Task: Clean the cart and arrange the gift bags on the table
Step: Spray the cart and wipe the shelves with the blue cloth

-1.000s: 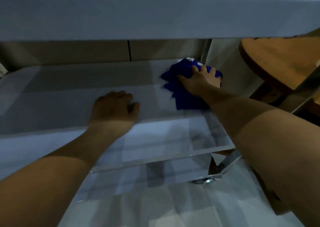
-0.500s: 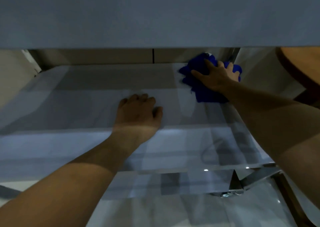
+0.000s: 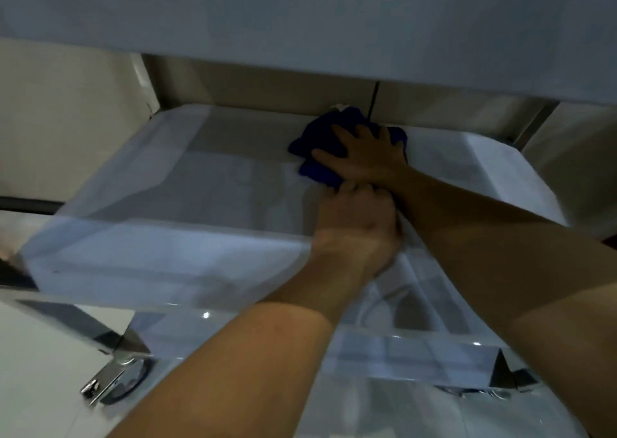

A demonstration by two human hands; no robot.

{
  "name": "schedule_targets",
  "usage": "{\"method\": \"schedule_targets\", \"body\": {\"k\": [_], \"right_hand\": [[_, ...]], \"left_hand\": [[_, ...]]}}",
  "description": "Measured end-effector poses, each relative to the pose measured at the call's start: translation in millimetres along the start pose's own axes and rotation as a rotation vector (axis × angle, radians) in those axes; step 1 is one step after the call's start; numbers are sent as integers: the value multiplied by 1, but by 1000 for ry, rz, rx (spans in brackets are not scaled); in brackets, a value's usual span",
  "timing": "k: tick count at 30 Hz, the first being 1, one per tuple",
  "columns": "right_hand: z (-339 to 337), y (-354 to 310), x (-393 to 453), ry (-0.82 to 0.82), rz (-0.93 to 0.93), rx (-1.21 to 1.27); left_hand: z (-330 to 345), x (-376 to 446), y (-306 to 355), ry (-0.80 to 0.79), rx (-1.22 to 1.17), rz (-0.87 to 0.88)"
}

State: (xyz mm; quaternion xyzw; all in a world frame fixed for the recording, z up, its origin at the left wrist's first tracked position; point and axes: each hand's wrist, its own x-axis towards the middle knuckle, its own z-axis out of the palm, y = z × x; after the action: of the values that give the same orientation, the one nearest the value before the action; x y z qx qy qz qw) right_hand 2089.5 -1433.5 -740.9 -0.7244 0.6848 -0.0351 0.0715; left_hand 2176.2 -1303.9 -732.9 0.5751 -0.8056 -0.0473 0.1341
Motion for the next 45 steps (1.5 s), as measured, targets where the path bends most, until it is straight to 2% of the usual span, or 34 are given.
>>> {"method": "schedule_targets", "body": {"k": [2, 5, 8, 11, 14, 21, 26, 30, 35, 40, 42, 45], "right_hand": [[4, -27, 4, -15, -87, 5], [-1, -33, 5, -19, -89, -11], [-2, -29, 7, -43, -38, -47], [-2, -31, 8, -27, -21, -54], [-6, -36, 7, -23, -22, -50], [0, -58, 23, -23, 73, -35], [7, -103, 39, -35, 104, -13], [12, -165, 46, -17, 8, -12], [21, -227, 68, -120, -97, 29], [25, -279, 73, -196, -212, -23], [23, -283, 65, -218, -228, 3], [16, -280, 47, -227, -255, 62]], "left_hand": [[0, 1, -7, 17, -91, -20], [-15, 0, -23, -65, -234, -17], [-39, -6, -75, -27, -61, -24], [-58, -28, -174, -14, 158, -210], [-57, -63, -240, 155, 198, -223], [-54, -55, -238, 110, 175, -273], [-54, -56, -238, 66, 126, -272], [-56, -57, -238, 14, 129, -266], [-59, -55, -238, -3, 96, -235], [-57, -57, -238, 140, 107, -241], [-59, -55, -237, 85, 124, -219], [-58, -49, -241, -106, 53, -213]]}}
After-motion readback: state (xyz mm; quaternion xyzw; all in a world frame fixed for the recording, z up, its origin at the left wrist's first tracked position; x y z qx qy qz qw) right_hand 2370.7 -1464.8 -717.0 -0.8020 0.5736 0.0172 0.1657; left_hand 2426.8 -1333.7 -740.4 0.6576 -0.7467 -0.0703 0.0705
